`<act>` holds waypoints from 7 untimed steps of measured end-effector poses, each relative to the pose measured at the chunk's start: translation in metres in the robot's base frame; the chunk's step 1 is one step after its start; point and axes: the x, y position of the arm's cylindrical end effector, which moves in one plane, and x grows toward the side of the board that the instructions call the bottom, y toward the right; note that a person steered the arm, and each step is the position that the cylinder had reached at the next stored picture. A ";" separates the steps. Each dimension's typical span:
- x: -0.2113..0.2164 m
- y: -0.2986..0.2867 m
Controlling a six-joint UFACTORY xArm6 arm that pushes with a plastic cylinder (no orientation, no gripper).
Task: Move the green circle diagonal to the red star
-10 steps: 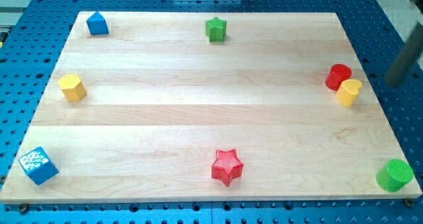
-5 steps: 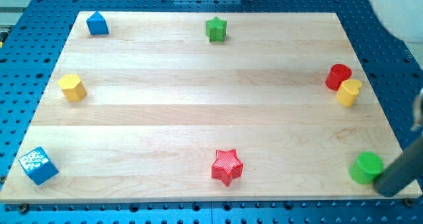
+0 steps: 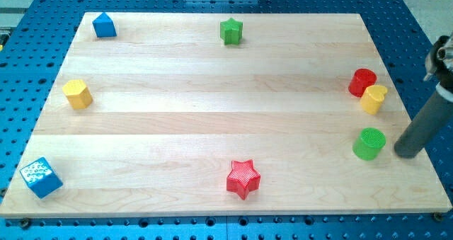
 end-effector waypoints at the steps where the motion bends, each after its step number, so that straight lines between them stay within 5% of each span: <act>1: 0.000 -0.047; 3: 0.008 -0.152; 6: 0.012 -0.100; 7: 0.047 -0.114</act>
